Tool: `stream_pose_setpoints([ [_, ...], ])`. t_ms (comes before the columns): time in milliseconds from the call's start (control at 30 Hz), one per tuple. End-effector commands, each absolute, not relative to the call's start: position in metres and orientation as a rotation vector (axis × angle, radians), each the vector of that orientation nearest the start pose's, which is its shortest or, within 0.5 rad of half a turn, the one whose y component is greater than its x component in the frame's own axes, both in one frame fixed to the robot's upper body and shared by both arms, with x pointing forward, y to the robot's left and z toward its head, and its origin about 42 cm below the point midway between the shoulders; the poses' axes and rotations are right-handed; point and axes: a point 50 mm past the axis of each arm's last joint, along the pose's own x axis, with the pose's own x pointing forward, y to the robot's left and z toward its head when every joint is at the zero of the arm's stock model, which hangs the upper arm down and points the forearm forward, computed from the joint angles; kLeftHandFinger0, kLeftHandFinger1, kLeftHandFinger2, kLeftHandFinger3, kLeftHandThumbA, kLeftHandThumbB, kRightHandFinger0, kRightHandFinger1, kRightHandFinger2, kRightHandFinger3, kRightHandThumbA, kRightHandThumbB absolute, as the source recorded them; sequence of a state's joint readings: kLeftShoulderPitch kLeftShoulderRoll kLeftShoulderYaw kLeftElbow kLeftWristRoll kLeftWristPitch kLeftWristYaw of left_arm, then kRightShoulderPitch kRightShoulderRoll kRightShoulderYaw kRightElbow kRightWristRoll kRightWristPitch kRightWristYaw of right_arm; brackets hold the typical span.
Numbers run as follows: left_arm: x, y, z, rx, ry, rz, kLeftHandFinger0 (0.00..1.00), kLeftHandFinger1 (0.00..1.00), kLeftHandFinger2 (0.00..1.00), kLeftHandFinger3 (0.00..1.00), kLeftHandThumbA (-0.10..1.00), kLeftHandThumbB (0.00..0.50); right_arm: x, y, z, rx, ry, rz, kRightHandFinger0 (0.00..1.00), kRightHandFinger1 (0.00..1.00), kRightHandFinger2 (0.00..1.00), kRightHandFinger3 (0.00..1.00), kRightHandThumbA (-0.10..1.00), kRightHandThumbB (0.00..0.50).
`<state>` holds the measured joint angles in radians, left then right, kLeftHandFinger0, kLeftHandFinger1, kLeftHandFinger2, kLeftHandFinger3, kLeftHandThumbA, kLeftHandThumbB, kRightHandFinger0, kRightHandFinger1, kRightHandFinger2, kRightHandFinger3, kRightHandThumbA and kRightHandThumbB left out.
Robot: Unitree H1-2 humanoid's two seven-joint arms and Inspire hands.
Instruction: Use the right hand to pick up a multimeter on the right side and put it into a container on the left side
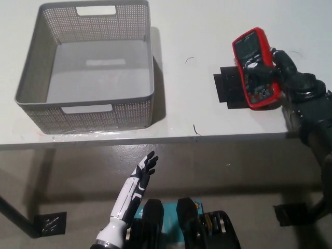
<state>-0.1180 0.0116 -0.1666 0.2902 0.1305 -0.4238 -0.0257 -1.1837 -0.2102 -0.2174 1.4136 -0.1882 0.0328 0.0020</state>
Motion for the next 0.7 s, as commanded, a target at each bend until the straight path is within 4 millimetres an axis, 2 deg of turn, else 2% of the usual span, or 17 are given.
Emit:
stream_pose_setpoints([
  [0,0.310,0.157,0.083,0.155,-0.313,-0.259,1.00,1.00,1.00,1.00,1.00,0.443,0.609,-0.202,0.417,0.439,-0.002,0.172,0.00,0.16,0.66,1.00,-0.10,0.124],
  [33,0.309,0.157,0.082,0.153,-0.310,-0.260,1.00,1.00,1.00,1.00,1.00,0.446,0.608,-0.197,0.430,0.482,-0.029,0.207,0.00,0.08,0.60,1.00,-0.10,0.115],
  [67,0.309,0.156,0.081,0.153,-0.309,-0.261,1.00,1.00,1.00,1.00,1.00,0.446,0.608,-0.194,0.435,0.508,-0.037,0.220,0.00,0.07,0.57,1.00,-0.10,0.128],
  [133,0.307,0.155,0.081,0.157,-0.308,-0.264,1.00,1.00,1.00,1.00,1.00,0.443,0.607,-0.186,0.449,0.565,-0.045,0.268,0.00,0.00,0.53,1.00,-0.10,0.112],
  [233,0.306,0.156,0.080,0.156,-0.305,-0.267,1.00,1.00,1.00,1.00,1.00,0.445,0.604,-0.173,0.470,0.608,-0.057,0.340,0.00,0.01,0.55,1.00,-0.10,0.143],
  [267,0.307,0.156,0.079,0.161,-0.303,-0.267,1.00,1.00,1.00,1.00,1.00,0.437,0.601,-0.167,0.480,0.608,-0.070,0.375,0.00,0.00,0.51,1.00,-0.10,0.146],
  [300,0.306,0.156,0.079,0.159,-0.302,-0.266,1.00,1.00,1.00,1.00,1.00,0.433,0.600,-0.162,0.486,0.623,-0.073,0.385,0.00,0.00,0.49,1.00,-0.10,0.174],
  [333,0.306,0.155,0.079,0.155,-0.301,-0.265,1.00,1.00,1.00,1.00,1.00,0.437,0.598,-0.157,0.492,0.635,-0.088,0.398,0.00,0.00,0.48,0.98,-0.10,0.170],
  [367,0.306,0.155,0.078,0.152,-0.298,-0.263,1.00,1.00,1.00,1.00,1.00,0.438,0.596,-0.151,0.500,0.651,-0.103,0.418,0.00,0.00,0.48,0.92,-0.10,0.176],
  [433,0.305,0.155,0.077,0.142,-0.293,-0.263,1.00,1.00,1.00,1.00,1.00,0.434,0.591,-0.138,0.513,0.682,-0.107,0.471,0.00,0.00,0.49,0.64,-0.10,0.167],
  [467,0.305,0.155,0.077,0.138,-0.292,-0.264,1.00,1.00,1.00,1.00,1.00,0.435,0.587,-0.131,0.522,0.694,-0.113,0.510,0.00,0.00,0.50,0.57,-0.10,0.159],
  [500,0.305,0.155,0.077,0.138,-0.293,-0.265,1.00,1.00,1.00,1.00,1.00,0.443,0.585,-0.128,0.526,0.698,-0.117,0.524,0.00,0.01,0.51,0.57,-0.10,0.154],
  [533,0.304,0.155,0.077,0.137,-0.293,-0.266,1.00,1.00,1.00,1.00,1.00,0.446,0.582,-0.123,0.532,0.707,-0.121,0.546,0.00,0.03,0.54,0.63,-0.10,0.158],
  [567,0.304,0.155,0.077,0.135,-0.292,-0.268,1.00,1.00,1.00,1.00,1.00,0.445,0.579,-0.118,0.537,0.714,-0.125,0.574,0.00,0.04,0.54,0.79,-0.10,0.134],
  [600,0.304,0.155,0.077,0.134,-0.291,-0.269,1.00,1.00,1.00,1.00,1.00,0.445,0.577,-0.116,0.540,0.713,-0.131,0.587,0.00,0.04,0.54,0.85,-0.10,0.131],
  [633,0.304,0.155,0.076,0.128,-0.290,-0.271,1.00,1.00,1.00,1.00,1.00,0.445,0.575,-0.112,0.545,0.720,-0.136,0.610,0.00,0.06,0.55,0.97,-0.10,0.127],
  [667,0.302,0.155,0.075,0.126,-0.285,-0.273,1.00,1.00,1.00,1.00,1.00,0.446,0.572,-0.108,0.548,0.729,-0.145,0.625,0.00,0.06,0.55,1.00,-0.10,0.134],
])
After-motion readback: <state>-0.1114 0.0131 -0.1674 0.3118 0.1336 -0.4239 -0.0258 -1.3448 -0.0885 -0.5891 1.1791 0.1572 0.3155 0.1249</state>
